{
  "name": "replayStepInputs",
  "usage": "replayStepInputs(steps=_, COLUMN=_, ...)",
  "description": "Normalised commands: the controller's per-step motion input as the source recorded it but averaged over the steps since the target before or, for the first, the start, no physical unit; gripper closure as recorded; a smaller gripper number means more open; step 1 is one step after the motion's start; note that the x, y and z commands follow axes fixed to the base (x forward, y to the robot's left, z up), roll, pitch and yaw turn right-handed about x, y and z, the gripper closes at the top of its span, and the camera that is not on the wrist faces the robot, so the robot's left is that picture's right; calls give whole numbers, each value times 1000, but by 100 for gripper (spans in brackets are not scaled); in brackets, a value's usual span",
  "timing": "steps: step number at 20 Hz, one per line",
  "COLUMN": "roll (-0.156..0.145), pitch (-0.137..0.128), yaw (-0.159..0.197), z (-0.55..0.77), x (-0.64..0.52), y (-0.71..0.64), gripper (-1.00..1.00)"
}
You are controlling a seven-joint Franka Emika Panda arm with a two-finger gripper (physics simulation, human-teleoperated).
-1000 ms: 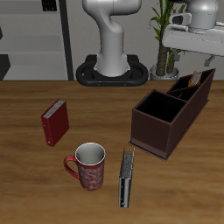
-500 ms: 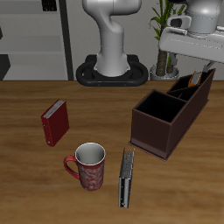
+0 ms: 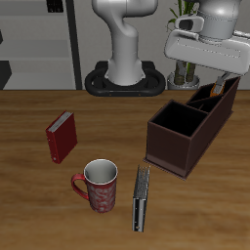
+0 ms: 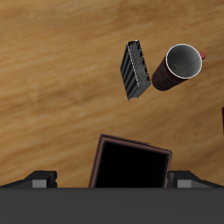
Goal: Place the orange book into the left desk caddy's left compartment and place the striped book into the left desk caddy's right compartment and place the red book into the left desk caddy's right compartment
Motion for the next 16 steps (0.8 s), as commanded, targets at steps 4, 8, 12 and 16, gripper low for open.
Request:
replayStepInputs(steps=4, roll=-23, pitch=35, yaw=32, z=20, x=454, y=-330, gripper=-100)
replayStepInputs(steps=8, roll=-18, pitch=19, yaw=61, z=3, x=440, y=-156, gripper=-100)
replayStepInputs(steps=12, roll=41, pitch=49, yaw=27, z=-63, x=376, y=-212, gripper=-100)
replayStepInputs(steps=16, roll=23, pitch=32, yaw=140, z=-144, x=316, y=-343, gripper=-100)
